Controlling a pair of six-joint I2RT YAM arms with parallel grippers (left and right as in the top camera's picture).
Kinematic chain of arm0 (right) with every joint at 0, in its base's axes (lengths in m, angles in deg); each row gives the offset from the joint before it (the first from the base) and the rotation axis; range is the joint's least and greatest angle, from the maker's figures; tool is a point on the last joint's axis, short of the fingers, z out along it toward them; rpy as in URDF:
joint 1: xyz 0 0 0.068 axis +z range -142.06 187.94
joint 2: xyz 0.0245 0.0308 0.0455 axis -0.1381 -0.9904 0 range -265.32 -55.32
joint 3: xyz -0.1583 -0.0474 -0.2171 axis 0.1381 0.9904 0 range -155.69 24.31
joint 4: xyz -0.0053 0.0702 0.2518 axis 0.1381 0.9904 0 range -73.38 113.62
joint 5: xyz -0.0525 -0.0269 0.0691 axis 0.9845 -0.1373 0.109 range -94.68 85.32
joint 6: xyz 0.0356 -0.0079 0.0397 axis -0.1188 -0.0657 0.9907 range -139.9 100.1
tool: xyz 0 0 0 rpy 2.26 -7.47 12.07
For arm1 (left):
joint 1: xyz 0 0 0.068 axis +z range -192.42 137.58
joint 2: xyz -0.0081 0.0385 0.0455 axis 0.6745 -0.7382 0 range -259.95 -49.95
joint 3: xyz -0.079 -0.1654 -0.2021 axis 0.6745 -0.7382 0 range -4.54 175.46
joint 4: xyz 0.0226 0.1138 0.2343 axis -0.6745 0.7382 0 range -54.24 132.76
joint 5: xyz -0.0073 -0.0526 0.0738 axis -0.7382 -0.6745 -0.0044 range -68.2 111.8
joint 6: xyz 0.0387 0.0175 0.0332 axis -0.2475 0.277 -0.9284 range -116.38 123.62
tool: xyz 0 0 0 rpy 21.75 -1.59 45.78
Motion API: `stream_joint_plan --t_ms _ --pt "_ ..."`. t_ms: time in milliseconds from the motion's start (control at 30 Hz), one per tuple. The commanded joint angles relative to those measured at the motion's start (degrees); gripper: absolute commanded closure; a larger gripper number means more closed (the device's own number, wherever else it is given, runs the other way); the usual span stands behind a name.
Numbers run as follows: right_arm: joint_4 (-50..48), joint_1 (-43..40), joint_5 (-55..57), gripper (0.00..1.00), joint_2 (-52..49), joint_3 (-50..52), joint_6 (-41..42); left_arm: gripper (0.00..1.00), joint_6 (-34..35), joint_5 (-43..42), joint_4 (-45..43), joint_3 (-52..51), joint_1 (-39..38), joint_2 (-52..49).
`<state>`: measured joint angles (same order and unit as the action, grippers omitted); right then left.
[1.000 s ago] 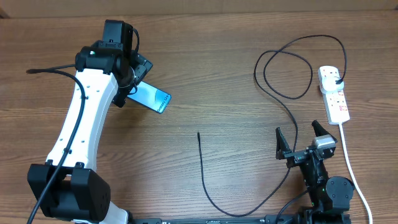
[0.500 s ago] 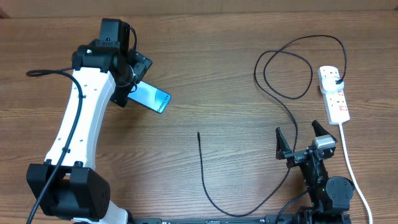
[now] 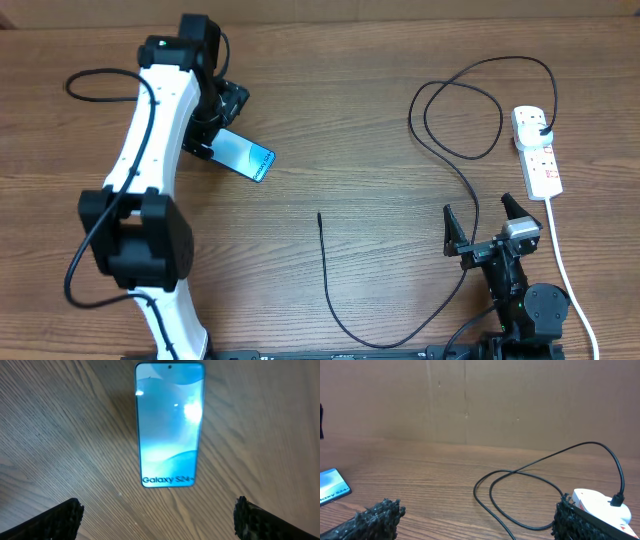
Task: Plug charger to phone and switch on socket
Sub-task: 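Lower the left gripper down onto the phone's top edge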
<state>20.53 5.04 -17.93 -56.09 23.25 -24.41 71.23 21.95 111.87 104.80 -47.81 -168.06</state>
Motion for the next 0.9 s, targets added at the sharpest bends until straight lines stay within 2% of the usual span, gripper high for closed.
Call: stream_joint_plan --t_ms 0,867 --pt "-0.2 0.4 0.3 0.00 0.5 0.6 0.2 0.00 1.0 -0.1 0.3 1.8 -0.4 -1.0" --pt "-0.2 0.4 0.3 0.00 0.5 0.6 0.2 0.00 1.2 -0.4 -3.7 -2.4 -0.7 -6.4"
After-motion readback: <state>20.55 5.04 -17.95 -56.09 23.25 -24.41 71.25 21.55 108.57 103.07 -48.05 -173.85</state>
